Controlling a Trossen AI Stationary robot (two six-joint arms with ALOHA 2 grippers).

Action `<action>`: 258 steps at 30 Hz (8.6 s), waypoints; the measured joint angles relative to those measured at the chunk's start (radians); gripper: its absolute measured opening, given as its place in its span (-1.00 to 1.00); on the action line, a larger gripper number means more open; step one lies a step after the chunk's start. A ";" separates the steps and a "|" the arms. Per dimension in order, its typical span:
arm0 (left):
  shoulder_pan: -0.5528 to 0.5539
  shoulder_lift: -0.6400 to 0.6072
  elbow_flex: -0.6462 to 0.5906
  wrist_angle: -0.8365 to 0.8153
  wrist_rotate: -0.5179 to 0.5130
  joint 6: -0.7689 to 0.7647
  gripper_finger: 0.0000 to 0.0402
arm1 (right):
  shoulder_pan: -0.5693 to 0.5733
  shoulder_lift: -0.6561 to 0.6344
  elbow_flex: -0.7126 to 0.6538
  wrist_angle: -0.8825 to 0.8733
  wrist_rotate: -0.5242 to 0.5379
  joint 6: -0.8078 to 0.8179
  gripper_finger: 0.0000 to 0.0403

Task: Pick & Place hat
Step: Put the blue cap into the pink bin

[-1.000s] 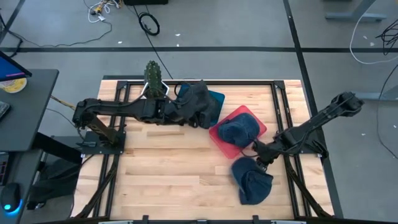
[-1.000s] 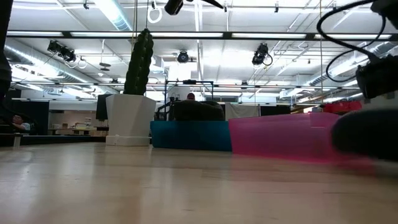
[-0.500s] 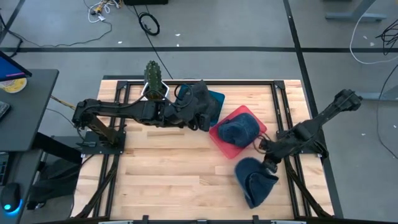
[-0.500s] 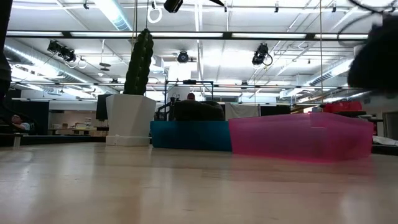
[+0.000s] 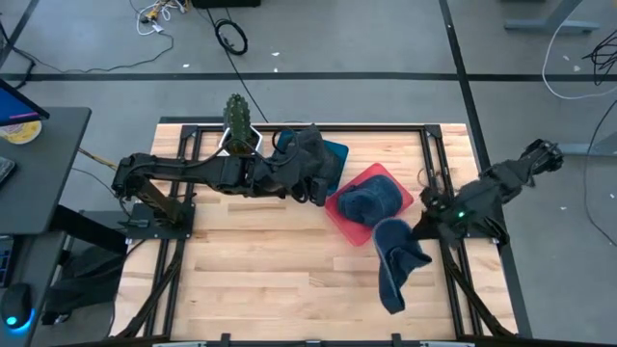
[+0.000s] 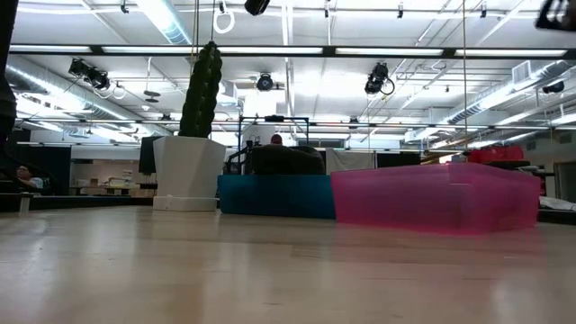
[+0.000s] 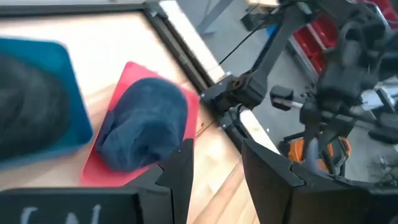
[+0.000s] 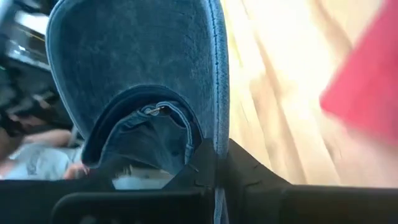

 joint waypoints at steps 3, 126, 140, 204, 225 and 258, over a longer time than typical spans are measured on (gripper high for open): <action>-0.014 0.000 0.000 0.079 -0.017 0.102 -0.30 | -0.022 0.000 0.084 0.009 0.047 -0.062 -0.97; -0.130 -0.203 -0.001 0.400 -0.392 1.315 0.18 | -0.842 0.441 0.395 0.963 -0.211 -0.267 -0.96; -0.084 -0.199 -0.001 0.491 -0.389 1.279 0.01 | -0.842 0.440 0.396 0.967 -0.222 -0.261 -0.96; -0.214 -0.167 -0.001 0.948 -0.487 2.188 -0.92 | -1.023 0.532 0.396 0.862 -0.852 0.278 0.31; -0.214 -0.167 -0.001 0.942 -0.487 2.221 -0.83 | -0.962 0.638 0.396 1.193 -0.865 0.467 -0.56; -0.419 -0.167 -0.001 0.856 -1.016 2.069 0.07 | -1.213 0.507 0.394 1.003 -1.131 0.222 -0.98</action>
